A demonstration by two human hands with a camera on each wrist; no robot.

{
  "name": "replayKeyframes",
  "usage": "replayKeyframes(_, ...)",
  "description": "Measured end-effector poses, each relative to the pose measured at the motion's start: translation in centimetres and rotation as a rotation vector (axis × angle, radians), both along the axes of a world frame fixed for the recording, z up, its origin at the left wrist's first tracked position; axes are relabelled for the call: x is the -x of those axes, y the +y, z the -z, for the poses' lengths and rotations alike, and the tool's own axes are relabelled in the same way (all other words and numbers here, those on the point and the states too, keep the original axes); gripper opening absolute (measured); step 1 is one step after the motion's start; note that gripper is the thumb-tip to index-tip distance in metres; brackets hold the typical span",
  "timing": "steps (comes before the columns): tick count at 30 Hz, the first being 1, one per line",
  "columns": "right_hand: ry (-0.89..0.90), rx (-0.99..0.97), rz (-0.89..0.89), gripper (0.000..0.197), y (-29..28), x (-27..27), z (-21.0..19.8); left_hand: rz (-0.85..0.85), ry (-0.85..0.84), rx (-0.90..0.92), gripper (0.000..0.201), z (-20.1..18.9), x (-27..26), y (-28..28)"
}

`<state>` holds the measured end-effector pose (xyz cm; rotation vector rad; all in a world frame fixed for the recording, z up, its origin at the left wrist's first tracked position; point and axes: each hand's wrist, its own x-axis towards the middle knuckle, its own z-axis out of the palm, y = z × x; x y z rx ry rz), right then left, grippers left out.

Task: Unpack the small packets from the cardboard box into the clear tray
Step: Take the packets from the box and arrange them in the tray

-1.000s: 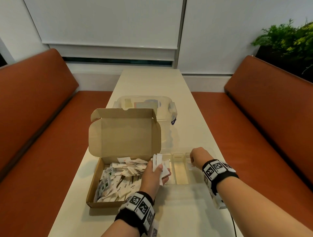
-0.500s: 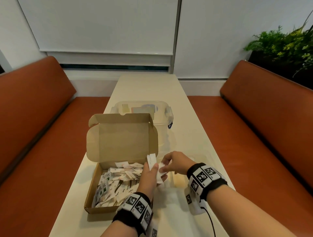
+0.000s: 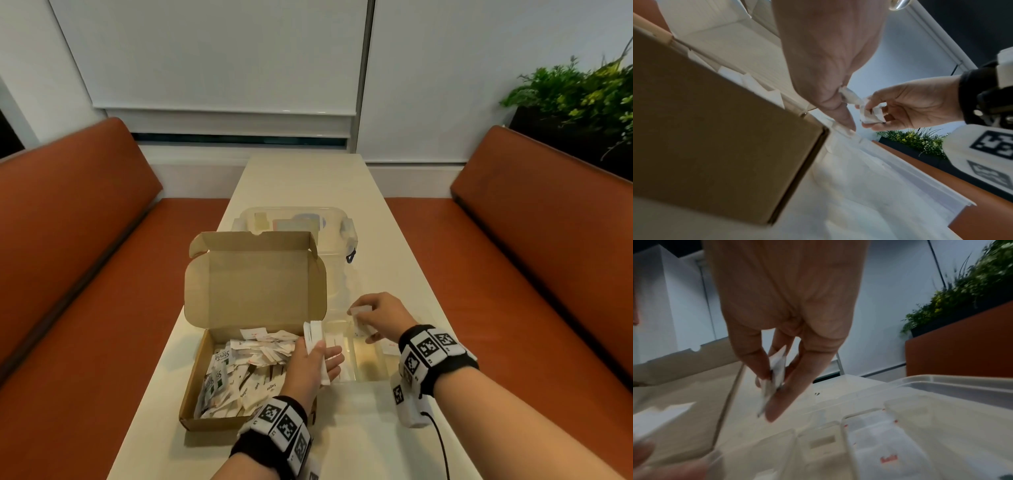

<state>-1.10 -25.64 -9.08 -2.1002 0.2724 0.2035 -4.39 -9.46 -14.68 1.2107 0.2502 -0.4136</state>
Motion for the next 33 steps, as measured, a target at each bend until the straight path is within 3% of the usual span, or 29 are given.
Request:
replayKeyframes(4,0.036,0.225,-0.051,0.039,-1.2,-0.8,0.4,0.023,0.005,-0.007,0.021,0.4,0.0,-0.3)
replayKeyframes(9,0.015,0.594,-0.118,0.013,-1.5,-2.0,1.0,0.051,-0.017,-0.046,0.022,0.3,0.0,-0.2)
replayKeyframes(12,0.061,0.725,-0.187,0.018,-1.0,-2.5,1.3,0.053,-0.023,-0.051,0.019,0.4,0.1,-0.2)
replayKeyframes(21,0.078,0.881,-0.229,0.025,0.5,-3.9,1.9,0.041,-0.009,-0.032,0.017,0.7,-0.2,-0.3)
replayKeyframes(33,0.084,0.938,-0.275,0.02,0.7,-4.2,2.1,0.042,-0.004,-0.035,0.019,0.6,-0.3,-0.2)
